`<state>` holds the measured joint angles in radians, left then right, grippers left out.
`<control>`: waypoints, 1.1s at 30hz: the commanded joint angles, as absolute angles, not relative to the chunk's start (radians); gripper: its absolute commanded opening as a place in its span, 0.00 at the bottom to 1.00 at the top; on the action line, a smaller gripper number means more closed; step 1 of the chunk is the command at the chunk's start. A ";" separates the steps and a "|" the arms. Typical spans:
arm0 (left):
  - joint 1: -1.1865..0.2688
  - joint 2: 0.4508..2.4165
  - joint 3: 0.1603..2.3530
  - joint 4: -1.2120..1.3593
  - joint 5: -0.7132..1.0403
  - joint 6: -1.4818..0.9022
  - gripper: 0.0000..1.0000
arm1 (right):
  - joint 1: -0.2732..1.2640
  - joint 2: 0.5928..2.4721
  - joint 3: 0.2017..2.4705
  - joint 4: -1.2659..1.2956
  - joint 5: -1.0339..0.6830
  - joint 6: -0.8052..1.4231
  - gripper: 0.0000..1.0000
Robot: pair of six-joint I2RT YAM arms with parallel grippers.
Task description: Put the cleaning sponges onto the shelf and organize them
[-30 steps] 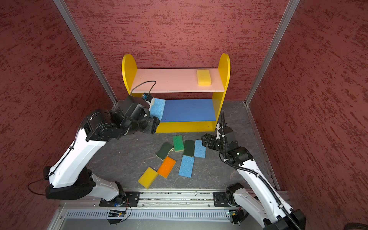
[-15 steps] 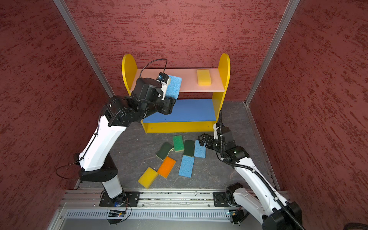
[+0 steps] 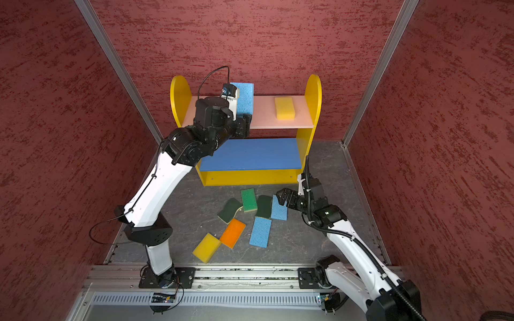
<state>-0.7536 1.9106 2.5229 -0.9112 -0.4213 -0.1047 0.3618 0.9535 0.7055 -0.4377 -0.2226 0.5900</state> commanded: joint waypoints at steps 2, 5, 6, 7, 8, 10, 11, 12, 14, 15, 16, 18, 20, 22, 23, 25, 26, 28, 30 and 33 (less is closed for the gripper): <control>-0.728 1.931 2.546 -0.833 -0.379 -0.152 0.70 | 0.356 0.969 0.705 -0.406 -0.225 0.569 0.99; -0.718 1.961 2.576 -0.834 -0.359 -0.154 0.70 | 0.355 0.974 0.711 -0.411 -0.224 0.557 0.99; -0.718 1.974 2.596 -0.846 -0.367 -0.151 0.70 | 0.356 0.974 0.712 -0.414 -0.219 0.553 0.99; -0.722 1.986 2.613 -0.857 -0.386 -0.140 0.70 | 0.356 0.974 0.713 -0.416 -0.214 0.550 0.99; -0.728 1.993 2.621 -0.859 -0.412 -0.130 0.71 | 0.355 0.975 0.712 -0.417 -0.211 0.548 0.99; -0.735 2.002 2.623 -0.859 -0.446 -0.121 0.71 | 0.356 0.980 0.714 -0.419 -0.209 0.543 0.99; -0.735 2.005 2.622 -0.861 -0.447 -0.126 0.71 | 0.354 0.983 0.715 -0.421 -0.208 0.542 0.99; -0.732 2.009 2.622 -0.868 -0.445 -0.137 0.72 | 0.356 0.987 0.718 -0.421 -0.211 0.539 0.99; -0.730 2.016 2.621 -0.875 -0.445 -0.150 0.71 | 0.355 0.995 0.720 -0.420 -0.215 0.537 0.99; -0.732 2.021 2.622 -0.877 -0.445 -0.153 0.72 | 0.355 0.999 0.720 -0.420 -0.216 0.537 0.99; -0.731 2.024 2.622 -0.879 -0.444 -0.156 0.72 | 0.356 1.000 0.720 -0.419 -0.218 0.537 0.99; -0.731 2.032 2.622 -0.881 -0.440 -0.164 0.72 | 0.356 1.000 0.718 -0.419 -0.218 0.537 0.99; -0.731 2.038 2.621 -0.882 -0.440 -0.168 0.72 | 0.355 0.999 0.716 -0.421 -0.216 0.537 0.99; -0.733 2.043 2.621 -0.880 -0.449 -0.171 0.71 | 0.356 0.996 0.715 -0.423 -0.215 0.535 0.99; -0.734 2.047 2.619 -0.876 -0.454 -0.169 0.72 | 0.355 0.994 0.716 -0.424 -0.214 0.536 0.99; -0.735 2.056 2.618 -0.871 -0.445 -0.170 0.72 | 0.355 0.993 0.714 -0.424 -0.213 0.535 0.99; -0.735 2.060 2.617 -0.871 -0.441 -0.172 0.72 | 0.355 0.994 0.714 -0.424 -0.213 0.536 0.99; -0.736 2.066 2.617 -0.871 -0.440 -0.178 0.71 | 0.356 0.994 0.714 -0.425 -0.212 0.535 0.99; -0.739 2.071 2.619 -0.870 -0.448 -0.178 0.72 | 0.355 0.996 0.714 -0.425 -0.213 0.535 0.99; -0.748 2.075 2.614 -0.857 -0.476 -0.166 0.71 | 0.356 0.996 0.713 -0.425 -0.213 0.534 0.99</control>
<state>-0.7364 2.0693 2.6053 -0.8734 -0.4450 -0.1680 0.3618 1.0031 0.7055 -0.4377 -0.2214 0.5453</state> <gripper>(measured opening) 0.716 0.987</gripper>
